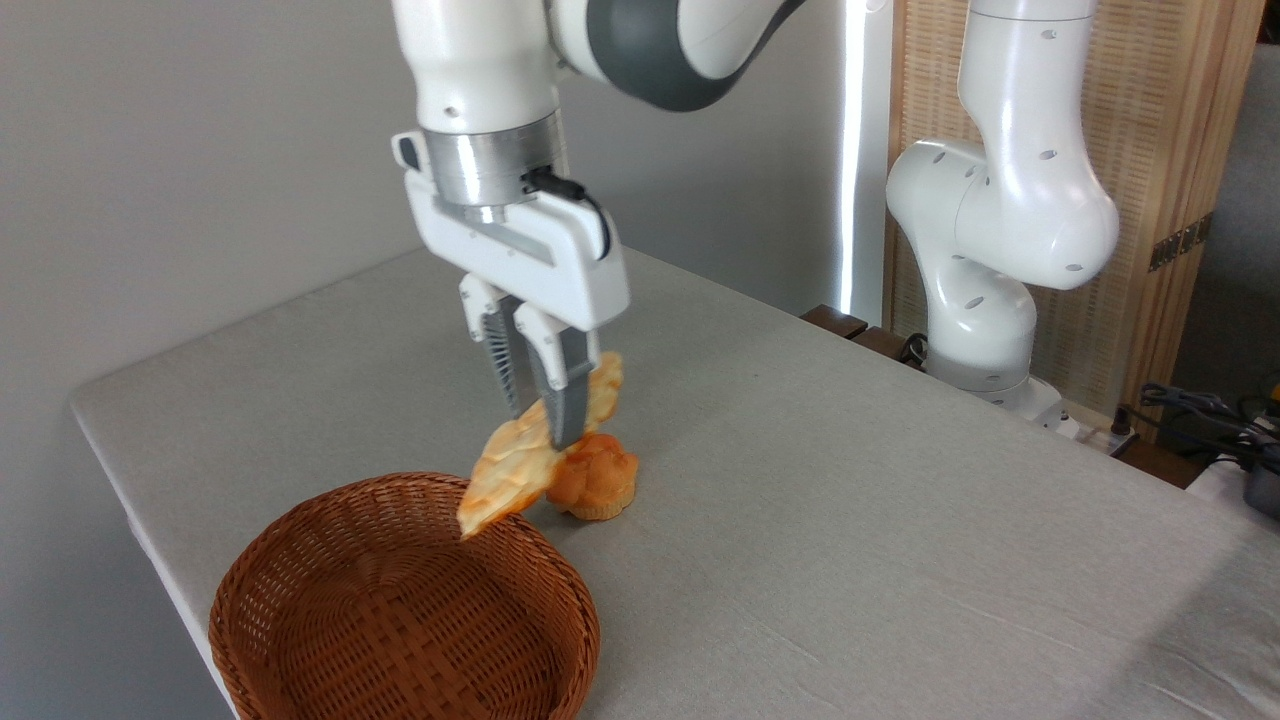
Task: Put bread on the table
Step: 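Lift the bread roll out of the basket toward the orange bun, then lower the bread roll onto the table beside the orange bun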
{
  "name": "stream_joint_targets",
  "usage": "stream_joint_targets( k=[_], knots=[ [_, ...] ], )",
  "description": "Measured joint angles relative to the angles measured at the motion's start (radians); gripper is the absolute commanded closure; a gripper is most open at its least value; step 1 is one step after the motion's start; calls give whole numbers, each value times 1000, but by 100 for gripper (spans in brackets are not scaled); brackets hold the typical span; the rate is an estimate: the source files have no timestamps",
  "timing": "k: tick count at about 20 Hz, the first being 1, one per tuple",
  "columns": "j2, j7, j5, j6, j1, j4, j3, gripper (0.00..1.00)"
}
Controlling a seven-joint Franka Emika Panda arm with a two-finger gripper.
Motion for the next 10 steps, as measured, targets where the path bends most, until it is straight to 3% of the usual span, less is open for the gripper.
stream_joint_targets(
  k=[6,10],
  knots=[
    [-99,99,0,-66,2,-115,27,56],
    [-106,130,0,-82,2,-160,28,42]
  ],
)
